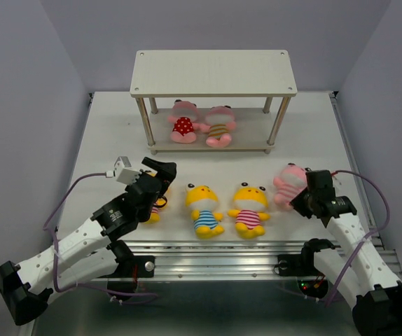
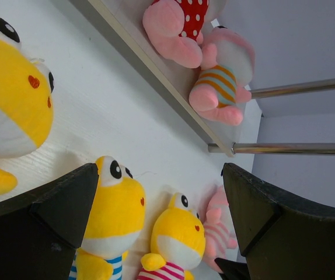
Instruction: Place and organize the stuffed toys onto the shelf
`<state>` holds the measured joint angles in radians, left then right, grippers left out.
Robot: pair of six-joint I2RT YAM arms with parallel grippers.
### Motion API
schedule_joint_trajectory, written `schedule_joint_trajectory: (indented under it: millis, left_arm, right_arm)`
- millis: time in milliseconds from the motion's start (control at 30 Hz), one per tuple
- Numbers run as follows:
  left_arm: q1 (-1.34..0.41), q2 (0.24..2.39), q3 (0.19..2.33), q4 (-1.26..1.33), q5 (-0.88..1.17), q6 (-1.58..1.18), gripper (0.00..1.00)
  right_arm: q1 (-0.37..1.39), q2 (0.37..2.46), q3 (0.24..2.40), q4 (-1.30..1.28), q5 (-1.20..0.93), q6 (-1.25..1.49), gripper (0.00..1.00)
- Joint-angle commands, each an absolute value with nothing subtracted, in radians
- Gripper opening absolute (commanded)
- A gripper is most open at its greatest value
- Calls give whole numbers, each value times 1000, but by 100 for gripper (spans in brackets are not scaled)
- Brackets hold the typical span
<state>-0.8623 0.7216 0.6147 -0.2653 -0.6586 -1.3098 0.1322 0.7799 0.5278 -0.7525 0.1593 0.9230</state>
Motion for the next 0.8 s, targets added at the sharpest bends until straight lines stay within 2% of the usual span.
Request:
schedule_joint_trajectory:
  millis: [0, 67, 233, 467, 767]
  left_arm:
    - [-865, 721, 601, -245, -689, -1295, 99]
    - [-864, 721, 601, -245, -692, -1293, 99]
    - [-865, 716, 597, -244, -696, -1286, 99]
    - [-865, 693, 588, -239, -718, -1269, 99]
    - [-865, 664, 588, -259, -750, -1264, 99]
  right_arm:
    - [132, 746, 555, -718, 170, 893, 12]
    - [132, 745, 574, -724, 167, 876, 1]
    - [132, 781, 646, -749, 160, 789, 1]
    - [132, 770, 702, -657, 17, 634, 1]
    - [132, 729, 793, -529, -288, 483, 1]
